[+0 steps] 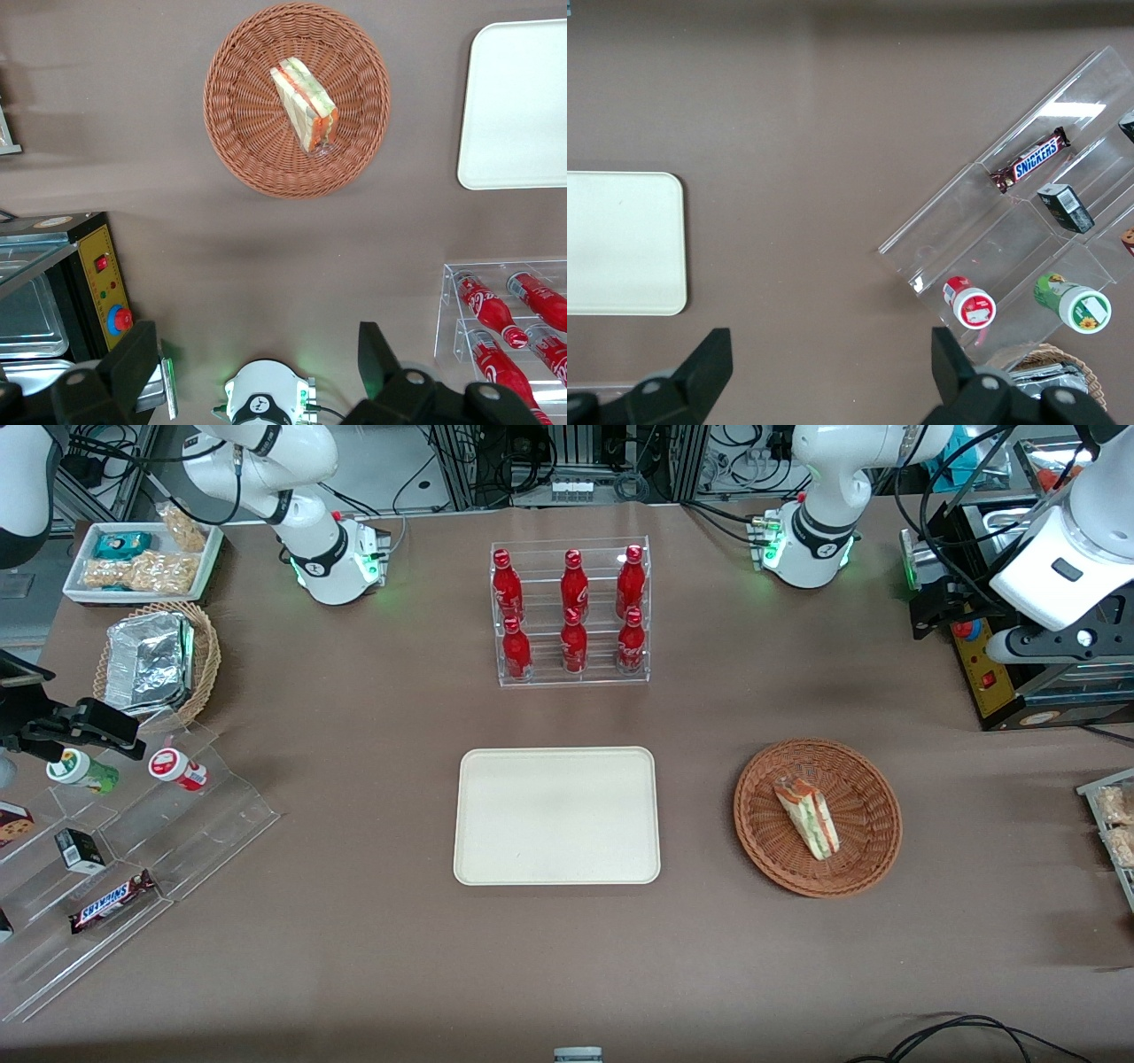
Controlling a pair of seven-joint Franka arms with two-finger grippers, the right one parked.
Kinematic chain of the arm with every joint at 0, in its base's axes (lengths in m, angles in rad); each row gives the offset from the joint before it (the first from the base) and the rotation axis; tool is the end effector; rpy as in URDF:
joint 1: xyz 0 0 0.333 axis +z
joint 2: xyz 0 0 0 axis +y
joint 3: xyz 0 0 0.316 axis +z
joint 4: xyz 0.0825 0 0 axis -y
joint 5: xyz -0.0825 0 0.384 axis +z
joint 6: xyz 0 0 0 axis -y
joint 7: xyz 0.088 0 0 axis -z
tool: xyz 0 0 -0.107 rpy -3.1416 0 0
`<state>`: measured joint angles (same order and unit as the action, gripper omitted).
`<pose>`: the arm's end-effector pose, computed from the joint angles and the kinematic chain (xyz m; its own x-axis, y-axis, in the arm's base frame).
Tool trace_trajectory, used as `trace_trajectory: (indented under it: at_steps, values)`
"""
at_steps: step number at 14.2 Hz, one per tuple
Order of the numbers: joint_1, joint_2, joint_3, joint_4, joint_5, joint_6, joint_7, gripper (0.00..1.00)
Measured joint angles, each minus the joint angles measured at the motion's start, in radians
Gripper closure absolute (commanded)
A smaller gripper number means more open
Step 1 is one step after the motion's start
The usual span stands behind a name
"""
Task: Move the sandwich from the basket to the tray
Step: 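Move the left gripper out from its rest pose toward the wicker basket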
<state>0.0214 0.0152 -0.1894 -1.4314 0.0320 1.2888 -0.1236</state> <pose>0.5215 -0.0834 0.6578 0.9878 -0.0340 -0.1520 -0.0417 -0.9980 -0.0480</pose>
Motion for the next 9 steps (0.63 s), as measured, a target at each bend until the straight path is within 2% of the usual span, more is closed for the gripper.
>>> trace_trajectory:
  at_steps: [9]
  values:
    - [0.0, 0.03, 0.011, -0.005, -0.003, 0.007, 0.004, 0.0]
